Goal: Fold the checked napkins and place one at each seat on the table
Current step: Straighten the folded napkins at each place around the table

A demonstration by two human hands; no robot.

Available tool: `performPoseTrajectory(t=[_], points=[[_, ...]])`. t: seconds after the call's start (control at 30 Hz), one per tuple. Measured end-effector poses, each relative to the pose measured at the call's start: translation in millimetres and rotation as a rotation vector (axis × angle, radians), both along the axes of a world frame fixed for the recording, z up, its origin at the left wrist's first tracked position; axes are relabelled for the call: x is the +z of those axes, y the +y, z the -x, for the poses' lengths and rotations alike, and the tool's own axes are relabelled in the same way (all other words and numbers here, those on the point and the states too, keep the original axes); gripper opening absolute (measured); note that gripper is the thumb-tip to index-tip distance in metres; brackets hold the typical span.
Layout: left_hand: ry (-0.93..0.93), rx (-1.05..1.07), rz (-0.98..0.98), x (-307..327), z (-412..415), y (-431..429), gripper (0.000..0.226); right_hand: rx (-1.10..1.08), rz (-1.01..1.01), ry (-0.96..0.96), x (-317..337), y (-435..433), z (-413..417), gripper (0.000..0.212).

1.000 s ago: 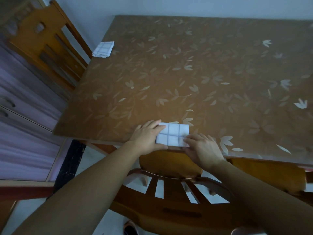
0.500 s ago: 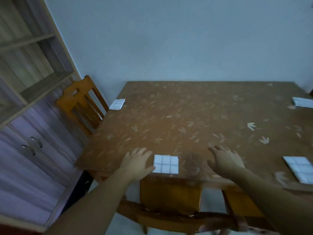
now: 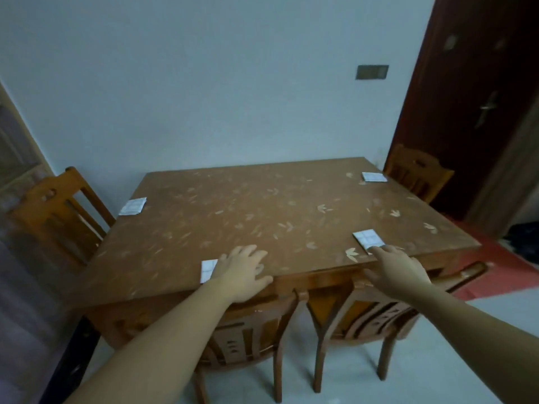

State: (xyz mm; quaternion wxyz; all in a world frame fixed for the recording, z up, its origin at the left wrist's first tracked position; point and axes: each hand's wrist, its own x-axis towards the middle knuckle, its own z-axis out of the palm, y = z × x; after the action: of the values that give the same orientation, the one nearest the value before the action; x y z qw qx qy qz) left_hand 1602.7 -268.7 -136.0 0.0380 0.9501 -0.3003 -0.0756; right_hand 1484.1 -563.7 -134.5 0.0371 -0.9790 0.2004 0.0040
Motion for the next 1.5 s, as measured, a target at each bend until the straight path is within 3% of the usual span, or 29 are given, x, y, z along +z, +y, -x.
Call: performPoseTrajectory(t=[0.3,0.53,0.7,1.2,1.5], points=[[-0.032,-0.051,0.041,23,86,-142,0.066,-0.099,-0.010,-0.059,16,-121,116,0.061],[-0.035,-0.020,-0.004,23,124,-238,0.064,-0.053,-0.048,-0.070,10,-205,147,0.052],[-0.036,0.021,-0.005,10,103,-274,0.066,0.023,-0.069,-0.091,4,-239,109,0.061],[0.099,0.065,-0.046,-94,-41,-372,0.067,0.091,-0.080,0.118,-77,-321,-56,0.055],[0.197,0.114,-0.068,-152,-114,-437,0.069,0.200,-0.255,0.162,-163,-338,-155,0.032]])
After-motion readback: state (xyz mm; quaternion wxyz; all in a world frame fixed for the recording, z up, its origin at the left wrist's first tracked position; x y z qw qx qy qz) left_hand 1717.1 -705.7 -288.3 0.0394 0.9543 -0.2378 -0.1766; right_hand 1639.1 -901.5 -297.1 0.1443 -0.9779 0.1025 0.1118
